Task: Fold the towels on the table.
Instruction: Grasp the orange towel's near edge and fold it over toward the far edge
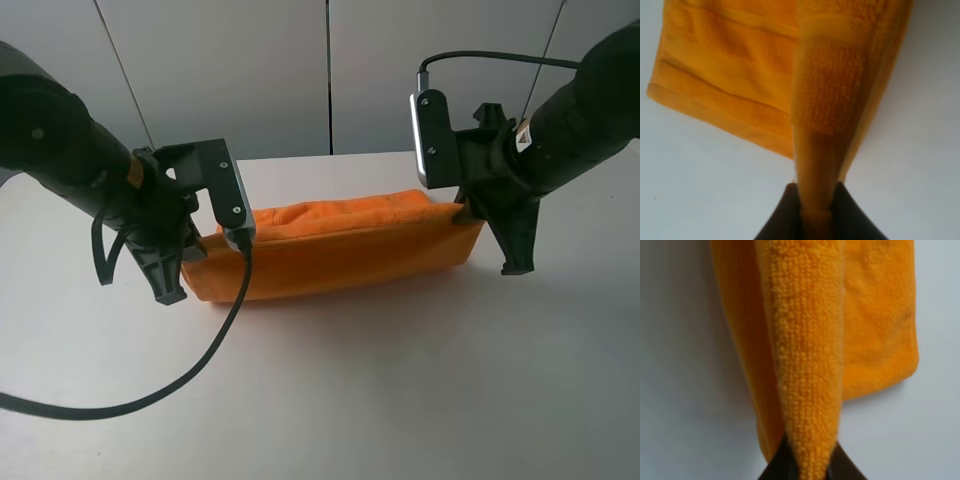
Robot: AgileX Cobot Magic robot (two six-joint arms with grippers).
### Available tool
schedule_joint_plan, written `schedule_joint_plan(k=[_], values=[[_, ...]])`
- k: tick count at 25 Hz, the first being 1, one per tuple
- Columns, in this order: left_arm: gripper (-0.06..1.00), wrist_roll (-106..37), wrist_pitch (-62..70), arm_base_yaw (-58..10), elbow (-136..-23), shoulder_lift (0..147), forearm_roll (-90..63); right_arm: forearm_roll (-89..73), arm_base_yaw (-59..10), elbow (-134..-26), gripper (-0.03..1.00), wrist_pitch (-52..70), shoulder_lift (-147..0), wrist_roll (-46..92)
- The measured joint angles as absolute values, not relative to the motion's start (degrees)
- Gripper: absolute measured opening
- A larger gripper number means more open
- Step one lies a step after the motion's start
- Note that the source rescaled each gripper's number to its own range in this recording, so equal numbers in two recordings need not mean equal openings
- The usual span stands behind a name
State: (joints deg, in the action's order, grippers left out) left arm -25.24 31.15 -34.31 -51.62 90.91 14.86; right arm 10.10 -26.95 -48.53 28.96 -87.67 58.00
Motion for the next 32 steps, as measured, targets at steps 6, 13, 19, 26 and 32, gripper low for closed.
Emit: schedule_joint_plan(k=[6, 13, 19, 26, 32], values=[[0.00, -15.67, 28.31, -34.18, -51.62, 90.91, 25.65, 10.97, -26.95, -53.37, 0.00, 29.75, -94.03, 57.74], [0.00, -13.06, 23.73, -28.80, -51.62, 92.03, 27.27, 11.79, -26.95, -58.40, 0.00, 29.37, -99.14, 57.66], [0.00, -12.93, 17.97, -25.54, -51.62, 93.76, 28.08, 11.26, -24.79, -60.60, 0.00, 27.35, -102.08, 57.52], [0.00, -12.60, 14.73, -24.62, -53.97, 100.17, 29.86, 10.42, -23.26, -60.83, 0.00, 25.65, -103.69, 57.52], [0.00, -12.60, 13.42, -23.86, -56.78, 105.03, 31.61, 10.18, -22.53, -60.83, 0.00, 24.13, -106.20, 57.41]])
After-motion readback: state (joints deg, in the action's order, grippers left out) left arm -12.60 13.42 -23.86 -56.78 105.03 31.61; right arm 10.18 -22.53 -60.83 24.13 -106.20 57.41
